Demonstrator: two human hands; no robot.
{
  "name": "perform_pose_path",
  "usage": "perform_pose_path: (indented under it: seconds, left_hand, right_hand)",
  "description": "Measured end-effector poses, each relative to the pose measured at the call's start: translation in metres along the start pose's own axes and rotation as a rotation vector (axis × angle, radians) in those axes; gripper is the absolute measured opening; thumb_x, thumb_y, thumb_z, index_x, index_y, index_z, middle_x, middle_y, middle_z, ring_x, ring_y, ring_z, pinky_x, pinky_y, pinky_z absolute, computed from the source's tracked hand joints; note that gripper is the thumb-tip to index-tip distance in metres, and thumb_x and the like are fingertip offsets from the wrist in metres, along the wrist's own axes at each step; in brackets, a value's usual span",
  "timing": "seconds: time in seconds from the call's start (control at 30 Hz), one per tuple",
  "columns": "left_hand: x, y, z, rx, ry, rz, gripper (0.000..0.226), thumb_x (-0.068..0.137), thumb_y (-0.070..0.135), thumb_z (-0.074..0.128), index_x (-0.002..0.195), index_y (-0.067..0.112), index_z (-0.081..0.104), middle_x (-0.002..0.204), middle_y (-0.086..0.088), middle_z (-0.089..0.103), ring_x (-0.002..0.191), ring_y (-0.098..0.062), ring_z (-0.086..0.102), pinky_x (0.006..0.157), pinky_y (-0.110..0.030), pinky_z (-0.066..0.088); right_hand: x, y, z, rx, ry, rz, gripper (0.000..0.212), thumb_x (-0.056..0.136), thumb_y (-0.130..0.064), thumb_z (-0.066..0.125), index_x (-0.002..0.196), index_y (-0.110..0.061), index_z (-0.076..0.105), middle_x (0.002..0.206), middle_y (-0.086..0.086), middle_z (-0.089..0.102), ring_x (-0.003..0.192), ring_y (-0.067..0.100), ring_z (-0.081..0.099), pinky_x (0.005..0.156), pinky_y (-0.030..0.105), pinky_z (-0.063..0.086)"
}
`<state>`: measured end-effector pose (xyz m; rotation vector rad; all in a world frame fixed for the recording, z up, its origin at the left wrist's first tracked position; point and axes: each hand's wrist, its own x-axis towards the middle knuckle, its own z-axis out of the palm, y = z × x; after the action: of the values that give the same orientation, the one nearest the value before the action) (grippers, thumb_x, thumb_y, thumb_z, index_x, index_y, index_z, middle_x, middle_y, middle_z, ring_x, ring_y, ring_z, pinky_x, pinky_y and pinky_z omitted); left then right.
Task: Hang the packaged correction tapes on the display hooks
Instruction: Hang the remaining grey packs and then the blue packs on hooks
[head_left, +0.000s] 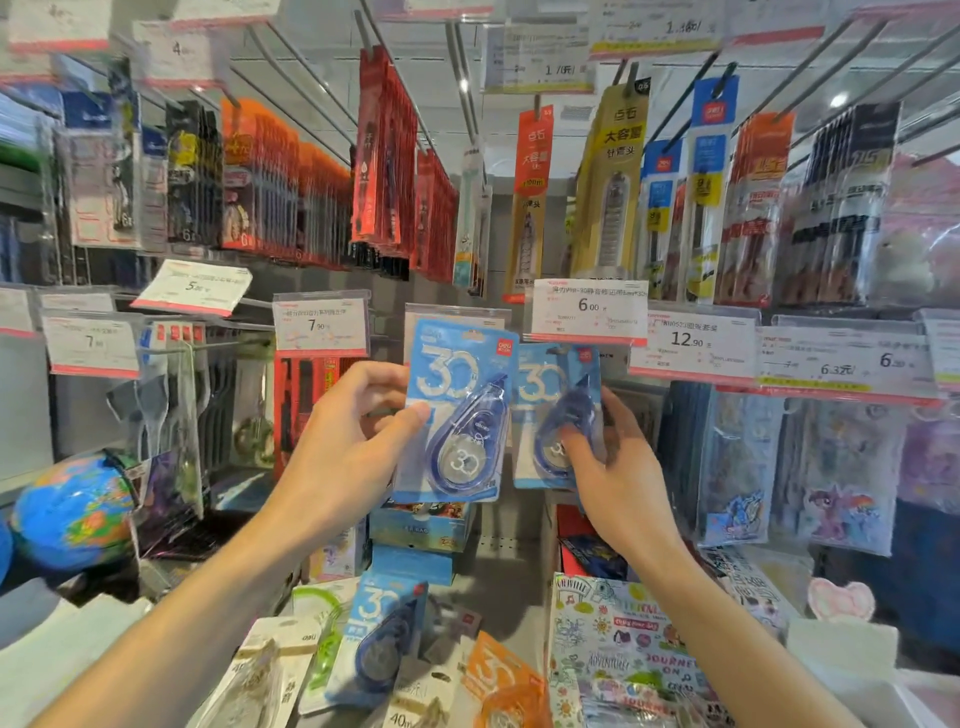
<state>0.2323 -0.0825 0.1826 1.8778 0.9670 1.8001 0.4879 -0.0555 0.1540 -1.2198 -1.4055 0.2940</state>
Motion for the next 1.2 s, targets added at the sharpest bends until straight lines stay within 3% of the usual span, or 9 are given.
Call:
perform_pose_path:
  seconds: [0.13,0.27,0.4,0.5,0.63,0.83,0.93,1.07,1.2]
  left_hand:
    - [-0.004,-0.004,0.003,-0.033,-0.014,-0.035,0.02,0.095,0.021,0.071,0.107,0.035,0.062,0.098,0.019,0.075,0.09,0.004,0.07,0.074,-0.027,0.053]
    - [-0.005,-0.006,0.006,-0.062,-0.018,-0.058,0.019,0.095,0.021,0.071,0.106,0.035,0.063,0.097,0.016,0.077,0.084,0.005,0.071,0.062,-0.021,0.055]
    - [-0.007,-0.01,0.013,-0.098,-0.043,-0.087,0.019,0.095,0.021,0.071,0.106,0.034,0.063,0.093,0.009,0.078,0.079,-0.001,0.072,0.06,-0.021,0.055]
    - [-0.009,-0.014,0.022,-0.131,-0.078,-0.115,0.018,0.095,0.023,0.072,0.106,0.035,0.063,0.091,0.009,0.077,0.08,-0.003,0.073,0.061,-0.019,0.054]
    - [-0.01,-0.017,0.042,-0.173,-0.124,-0.125,0.018,0.095,0.022,0.072,0.104,0.035,0.064,0.088,0.01,0.077,0.076,-0.001,0.071,0.06,-0.018,0.053]
    - [-0.011,-0.018,0.069,-0.21,-0.182,-0.108,0.018,0.095,0.017,0.071,0.103,0.031,0.062,0.075,0.018,0.072,0.061,0.005,0.063,0.056,-0.012,0.048]
    - [-0.01,-0.017,0.069,-0.154,-0.179,-0.074,0.023,0.095,0.023,0.072,0.095,0.044,0.063,0.077,0.011,0.073,0.063,0.0,0.061,0.058,-0.018,0.05]
    - [-0.009,-0.008,0.065,-0.071,-0.216,-0.032,0.016,0.095,0.028,0.072,0.096,0.041,0.063,0.079,-0.004,0.071,0.061,-0.028,0.063,0.057,-0.045,0.06]
    - [0.007,0.016,0.056,0.044,-0.171,0.056,0.01,0.097,0.031,0.067,0.102,0.038,0.061,0.079,0.004,0.073,0.054,-0.021,0.068,0.05,-0.036,0.059]
  right_hand:
    - [0.016,-0.002,0.01,-0.161,0.002,0.017,0.067,0.101,-0.047,0.056,0.159,-0.029,0.027,0.134,0.006,0.064,0.111,0.029,0.068,0.081,0.039,0.056]
    - [0.024,-0.001,0.008,-0.163,-0.063,0.068,0.068,0.098,-0.054,0.057,0.155,-0.027,0.031,0.121,0.004,0.07,0.107,0.031,0.07,0.09,0.052,0.059]
    - [0.02,0.008,-0.009,-0.122,-0.104,0.117,0.051,0.096,-0.052,0.062,0.139,-0.027,0.05,0.1,-0.013,0.072,0.085,0.02,0.075,0.084,0.049,0.061]
    - [0.009,0.012,-0.028,-0.204,-0.062,0.049,0.038,0.097,-0.048,0.063,0.13,-0.031,0.056,0.092,-0.018,0.072,0.073,0.004,0.072,0.066,0.031,0.055]
    - [-0.011,0.005,-0.042,0.02,-0.151,-0.005,0.02,0.093,-0.051,0.067,0.11,-0.041,0.067,0.099,-0.011,0.078,0.087,-0.001,0.074,0.075,0.023,0.061]
    - [-0.027,-0.008,-0.039,0.292,-0.349,0.051,0.041,0.089,-0.04,0.078,0.125,-0.03,0.06,0.104,0.001,0.08,0.099,0.014,0.078,0.09,0.038,0.061]
    - [-0.028,-0.01,-0.041,0.368,-0.358,0.079,0.039,0.091,-0.028,0.077,0.124,-0.025,0.057,0.105,0.004,0.081,0.097,0.021,0.08,0.083,0.036,0.064]
    - [-0.029,-0.007,-0.05,0.427,-0.357,0.064,0.043,0.088,-0.03,0.078,0.124,-0.02,0.056,0.109,0.007,0.081,0.099,0.023,0.079,0.081,0.034,0.065]
    - [-0.031,-0.004,-0.067,0.431,-0.311,0.009,0.051,0.082,-0.037,0.078,0.126,-0.023,0.057,0.113,0.001,0.081,0.103,0.02,0.078,0.08,0.024,0.062]
